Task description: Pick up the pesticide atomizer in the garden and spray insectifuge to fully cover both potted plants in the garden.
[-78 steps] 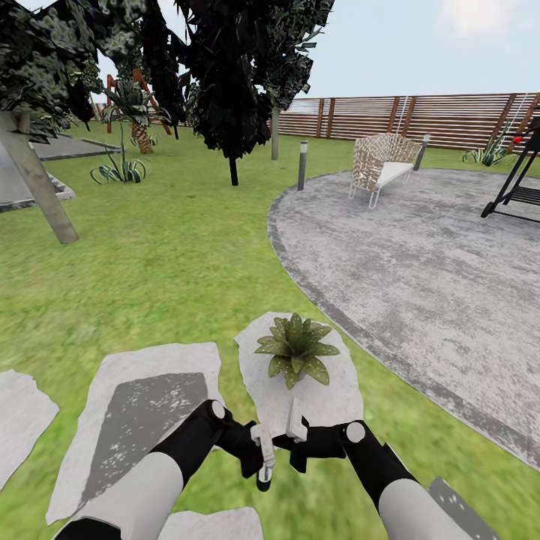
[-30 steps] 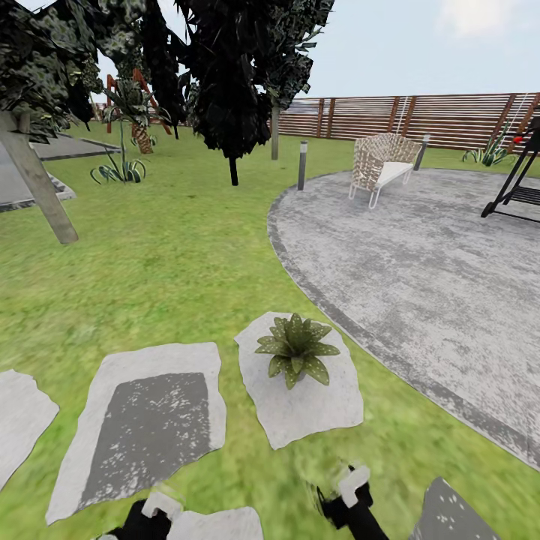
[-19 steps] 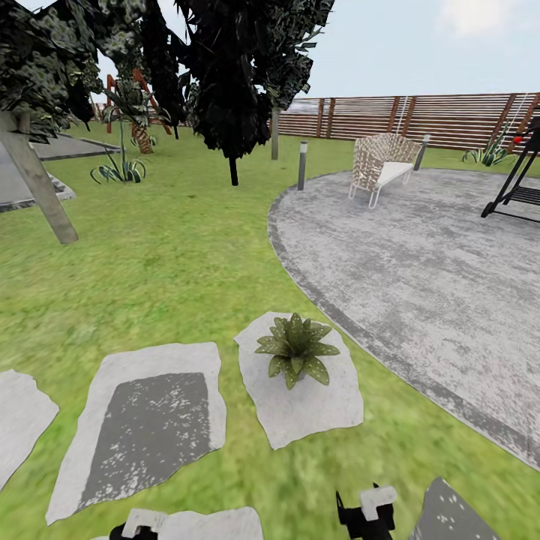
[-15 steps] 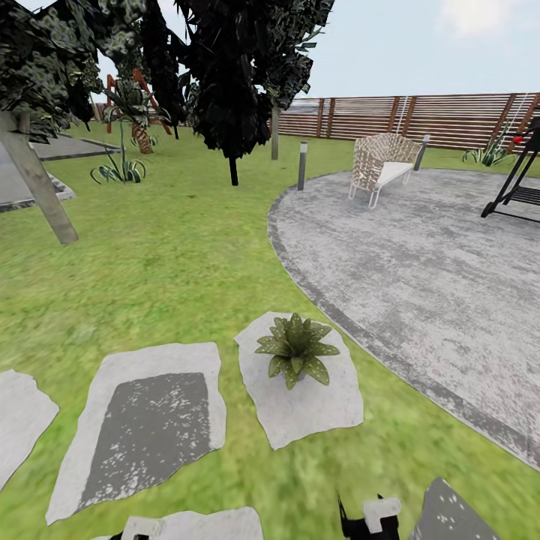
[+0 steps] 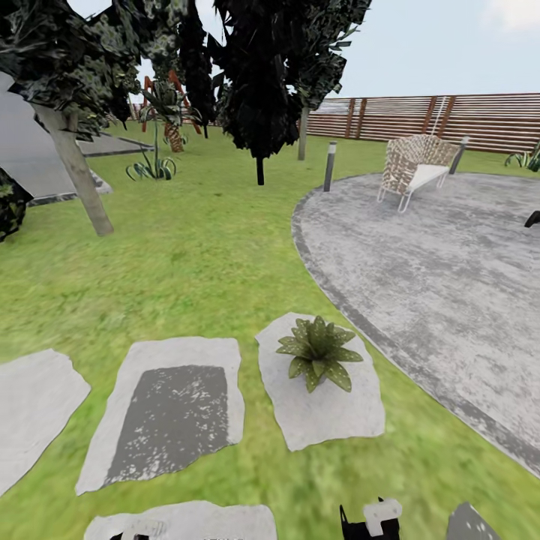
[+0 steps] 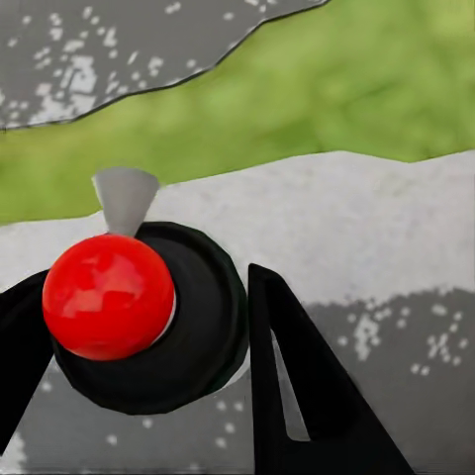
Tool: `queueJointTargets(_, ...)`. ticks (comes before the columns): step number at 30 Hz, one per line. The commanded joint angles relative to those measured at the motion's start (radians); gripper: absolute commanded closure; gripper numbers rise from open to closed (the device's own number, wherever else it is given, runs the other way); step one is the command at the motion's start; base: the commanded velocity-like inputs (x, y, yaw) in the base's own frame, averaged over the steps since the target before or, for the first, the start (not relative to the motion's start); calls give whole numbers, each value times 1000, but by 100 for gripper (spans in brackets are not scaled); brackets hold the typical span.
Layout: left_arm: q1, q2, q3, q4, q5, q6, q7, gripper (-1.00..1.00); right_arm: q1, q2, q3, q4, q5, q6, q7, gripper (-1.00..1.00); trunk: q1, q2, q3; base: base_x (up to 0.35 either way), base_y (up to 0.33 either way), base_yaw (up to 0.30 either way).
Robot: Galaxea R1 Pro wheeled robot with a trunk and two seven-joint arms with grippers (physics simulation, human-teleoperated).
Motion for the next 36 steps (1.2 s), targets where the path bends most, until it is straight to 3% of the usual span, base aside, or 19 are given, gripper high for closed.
queueJointTargets(1,-1,0,-7,1,9,-3,-3,100,0,0,-7,1,11,-2,-5,-100,0,0,-1,0,0,279)
queueJointTargets(13,-1,1,-6,0,11,-3,-1,100,3,0,-7,1,12,-2,-5,-100,0,0,2,0,0,279)
queueJointTargets(20,-1,2,-6,0,11,-3,-1,100,6,0,-6,1,13,-2,-5,-100,27,-49,-14,0,0,253)
queueJointTargets(36,-12,-9,-7,-30,12,10,1,100,7,0,-6,1,14,-2,-4,-100,27,-49,6,0,0,169)
